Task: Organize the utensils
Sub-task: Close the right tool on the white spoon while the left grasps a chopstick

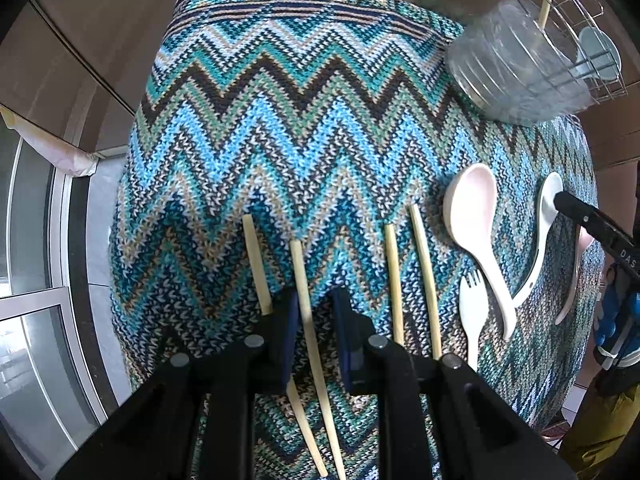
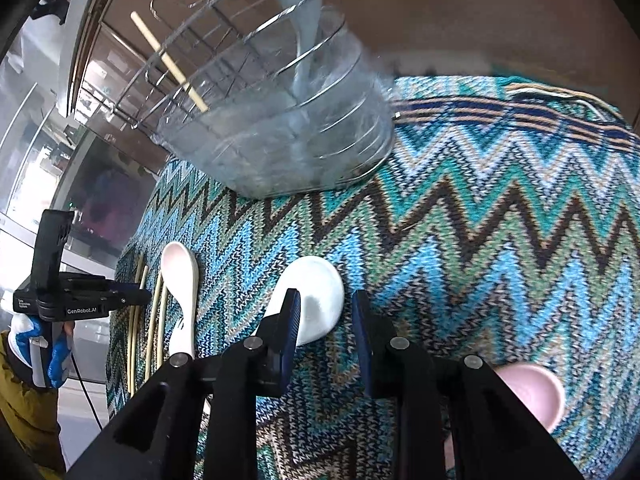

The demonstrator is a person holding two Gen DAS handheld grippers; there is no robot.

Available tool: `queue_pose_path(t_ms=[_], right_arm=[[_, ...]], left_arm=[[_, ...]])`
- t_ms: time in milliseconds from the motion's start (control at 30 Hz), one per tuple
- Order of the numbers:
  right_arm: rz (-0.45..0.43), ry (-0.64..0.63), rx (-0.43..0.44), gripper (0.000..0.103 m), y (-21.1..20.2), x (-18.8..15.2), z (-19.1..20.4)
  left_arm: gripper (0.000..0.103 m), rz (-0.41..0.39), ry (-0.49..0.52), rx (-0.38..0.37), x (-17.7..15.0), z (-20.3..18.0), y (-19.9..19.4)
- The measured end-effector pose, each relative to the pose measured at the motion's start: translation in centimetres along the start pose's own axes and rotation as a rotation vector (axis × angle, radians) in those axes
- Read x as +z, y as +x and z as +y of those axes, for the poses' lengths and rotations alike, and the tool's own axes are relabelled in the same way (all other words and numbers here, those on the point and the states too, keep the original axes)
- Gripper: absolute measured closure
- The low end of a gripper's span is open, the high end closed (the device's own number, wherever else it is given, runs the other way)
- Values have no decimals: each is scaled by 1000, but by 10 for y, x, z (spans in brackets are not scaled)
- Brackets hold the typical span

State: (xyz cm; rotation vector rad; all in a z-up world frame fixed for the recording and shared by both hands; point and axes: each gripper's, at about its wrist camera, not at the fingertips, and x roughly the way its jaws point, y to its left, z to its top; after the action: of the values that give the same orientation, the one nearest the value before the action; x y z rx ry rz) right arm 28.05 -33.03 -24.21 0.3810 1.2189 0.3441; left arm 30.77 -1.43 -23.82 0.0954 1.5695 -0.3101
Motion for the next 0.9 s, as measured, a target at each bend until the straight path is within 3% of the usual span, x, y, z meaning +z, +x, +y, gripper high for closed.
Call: queue_pose_path(t_ms=[67,133,200,333,533,700,900], right_arm=[[12,-6,2,78,7,-1,3],[32,-11,-3,90,15,-1,5],[29,-8,7,94,19,0,5],[15,-4,37,96,12,0,-1],[-63,-53,25,98,-18,-8,10],[-143,-116,-25,99,-50,-22,31],[-267,-177,-92,98,-99,-39,58]], left_arm=[[87,-2,-1,1,0,1,0],[87,-4,-6,0,2,1,0],[89,-7,-17,0,3,-1,-2],[98,-19,-61,-8,0,5,-3],[99,-62,-77,-36,-17,9,-11],[99,-160,-98,-109,-43,9,-40],[99,-363,-66,-193,-70,-2,-104]])
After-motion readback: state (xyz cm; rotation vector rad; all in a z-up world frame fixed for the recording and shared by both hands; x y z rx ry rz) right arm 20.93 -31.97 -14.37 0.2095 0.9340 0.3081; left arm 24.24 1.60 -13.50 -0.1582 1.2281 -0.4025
